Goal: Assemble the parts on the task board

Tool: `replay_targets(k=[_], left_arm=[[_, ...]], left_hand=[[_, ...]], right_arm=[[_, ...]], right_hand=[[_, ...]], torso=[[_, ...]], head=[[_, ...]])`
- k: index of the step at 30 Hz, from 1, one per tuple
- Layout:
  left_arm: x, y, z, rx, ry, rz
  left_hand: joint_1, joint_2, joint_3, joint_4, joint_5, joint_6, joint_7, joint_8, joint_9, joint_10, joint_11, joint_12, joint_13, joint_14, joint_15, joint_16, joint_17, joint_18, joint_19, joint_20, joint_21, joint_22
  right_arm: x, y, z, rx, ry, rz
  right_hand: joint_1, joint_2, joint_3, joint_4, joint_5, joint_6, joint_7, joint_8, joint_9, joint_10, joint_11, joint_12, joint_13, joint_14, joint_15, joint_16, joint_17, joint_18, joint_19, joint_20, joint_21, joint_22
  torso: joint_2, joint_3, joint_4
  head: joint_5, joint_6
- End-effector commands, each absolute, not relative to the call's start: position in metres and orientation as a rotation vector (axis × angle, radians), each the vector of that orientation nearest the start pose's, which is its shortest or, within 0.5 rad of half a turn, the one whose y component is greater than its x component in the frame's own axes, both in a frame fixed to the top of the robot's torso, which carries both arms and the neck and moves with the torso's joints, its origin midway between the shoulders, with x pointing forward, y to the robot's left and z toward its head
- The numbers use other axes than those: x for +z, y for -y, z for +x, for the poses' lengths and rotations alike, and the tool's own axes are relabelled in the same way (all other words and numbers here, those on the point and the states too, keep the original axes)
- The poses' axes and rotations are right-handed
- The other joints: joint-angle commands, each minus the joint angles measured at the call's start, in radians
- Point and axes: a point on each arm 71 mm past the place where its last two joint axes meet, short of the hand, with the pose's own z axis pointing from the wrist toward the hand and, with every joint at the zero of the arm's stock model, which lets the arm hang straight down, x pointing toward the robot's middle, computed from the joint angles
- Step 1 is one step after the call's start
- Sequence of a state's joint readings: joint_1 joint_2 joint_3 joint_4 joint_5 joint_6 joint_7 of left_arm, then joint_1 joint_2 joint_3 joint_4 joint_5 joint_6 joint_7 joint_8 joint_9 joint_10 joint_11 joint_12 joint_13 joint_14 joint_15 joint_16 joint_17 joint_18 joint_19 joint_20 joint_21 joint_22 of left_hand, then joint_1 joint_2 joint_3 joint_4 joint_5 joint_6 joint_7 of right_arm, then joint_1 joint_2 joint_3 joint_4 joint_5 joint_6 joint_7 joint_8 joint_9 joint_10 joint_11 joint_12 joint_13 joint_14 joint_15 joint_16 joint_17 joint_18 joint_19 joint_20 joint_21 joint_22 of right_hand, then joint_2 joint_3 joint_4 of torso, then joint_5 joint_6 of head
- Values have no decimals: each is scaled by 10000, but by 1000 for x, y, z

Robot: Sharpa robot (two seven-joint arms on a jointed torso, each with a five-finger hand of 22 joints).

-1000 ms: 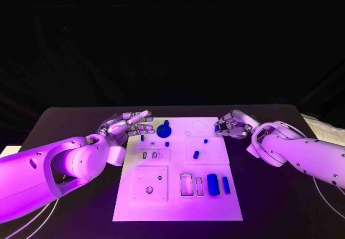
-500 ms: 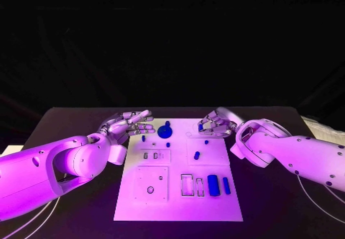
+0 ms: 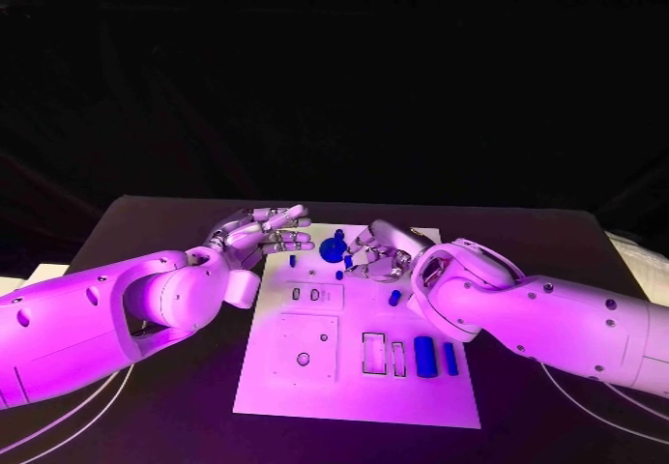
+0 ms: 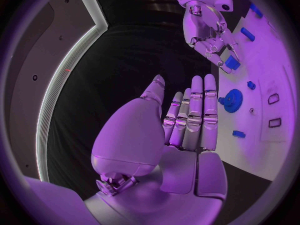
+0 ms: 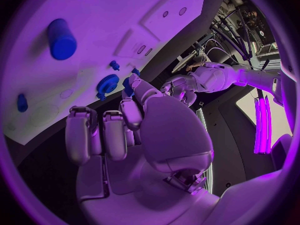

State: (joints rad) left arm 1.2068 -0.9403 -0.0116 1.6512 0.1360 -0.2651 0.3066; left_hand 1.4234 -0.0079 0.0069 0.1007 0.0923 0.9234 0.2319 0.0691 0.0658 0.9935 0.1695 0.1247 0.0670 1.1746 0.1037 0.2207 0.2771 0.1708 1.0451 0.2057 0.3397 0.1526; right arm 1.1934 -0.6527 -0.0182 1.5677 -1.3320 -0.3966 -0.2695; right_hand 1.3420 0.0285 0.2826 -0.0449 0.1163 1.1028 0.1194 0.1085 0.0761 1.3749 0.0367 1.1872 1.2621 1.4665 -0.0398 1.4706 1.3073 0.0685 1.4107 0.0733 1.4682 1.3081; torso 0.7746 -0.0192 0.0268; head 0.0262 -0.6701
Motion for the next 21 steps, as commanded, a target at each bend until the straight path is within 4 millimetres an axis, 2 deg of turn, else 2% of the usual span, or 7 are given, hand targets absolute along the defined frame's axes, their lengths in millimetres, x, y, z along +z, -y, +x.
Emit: replay_targets(k=[1,4,9,12,15,21], left_arm=[[-162,-216,469,-16457,-14586,-12885],[-162,-215,469,-16471,-14581,-12885],[-162,-215,468,-16478,-14582,-12885],[-162,-215,468,-16481,-14579,-12883],[-162,-215,468,-16481,-14576,-12882],[-162,-215,468,-16487,-14582,-12882]], left_hand=[[29,66,12,-66,18,-21,-16,33,10,-31,-1,67,1,-65,-12,42,16,89,-83,-19,39,11],[30,67,12,-67,18,-21,-16,34,10,-31,-1,68,1,-65,-12,43,17,89,-83,-19,39,11],[30,68,13,-69,18,-20,-16,34,10,-30,-2,69,1,-65,-12,43,18,89,-84,-19,40,12],[30,68,13,-69,18,-20,-16,34,10,-30,-2,69,1,-65,-12,43,18,89,-84,-19,40,12],[30,68,13,-69,18,-20,-16,34,10,-30,-2,69,1,-65,-12,43,18,89,-84,-19,40,12],[30,68,13,-69,18,-20,-16,34,10,-30,-2,69,1,-65,-12,43,18,89,-84,-19,40,12]], right_arm=[[-178,92,470,7395,-16702,-630],[-186,80,465,7545,-16667,-986],[-195,70,460,7698,-16463,-1346],[-198,67,459,7719,-16484,-1416],[-201,65,459,7704,-16553,-1442],[-206,63,460,7654,-16778,-1505]], right_hand=[[-32,22,90,44,44,234,-177,165,241,79,-177,-1,-5,701,-79,-48,1016,-122,0,-79,16,152],[-78,-9,104,44,54,196,-161,141,239,66,-169,-29,-24,698,-78,-62,998,-120,-5,-81,11,143],[-154,-117,131,13,151,161,-145,112,244,65,-156,-31,-19,700,-71,-62,1004,-119,-9,-81,5,134],[-211,-159,126,21,162,155,-138,103,246,78,-150,-10,-1,704,-66,-53,1019,-123,1,-79,10,148],[-239,-177,124,26,161,153,-136,99,248,86,-148,0,8,706,-64,-49,1026,-125,8,-77,15,159],[-291,-216,114,35,156,149,-133,92,251,93,-144,10,16,710,-61,-44,1035,-125,7,-75,13,156]], torso=[[-4,-14,1],[13,3,12],[18,6,8],[18,7,-7],[12,0,15],[13,14,11]], head=[[49,12],[68,-20],[97,-54],[116,-86],[109,-115],[143,-166]])
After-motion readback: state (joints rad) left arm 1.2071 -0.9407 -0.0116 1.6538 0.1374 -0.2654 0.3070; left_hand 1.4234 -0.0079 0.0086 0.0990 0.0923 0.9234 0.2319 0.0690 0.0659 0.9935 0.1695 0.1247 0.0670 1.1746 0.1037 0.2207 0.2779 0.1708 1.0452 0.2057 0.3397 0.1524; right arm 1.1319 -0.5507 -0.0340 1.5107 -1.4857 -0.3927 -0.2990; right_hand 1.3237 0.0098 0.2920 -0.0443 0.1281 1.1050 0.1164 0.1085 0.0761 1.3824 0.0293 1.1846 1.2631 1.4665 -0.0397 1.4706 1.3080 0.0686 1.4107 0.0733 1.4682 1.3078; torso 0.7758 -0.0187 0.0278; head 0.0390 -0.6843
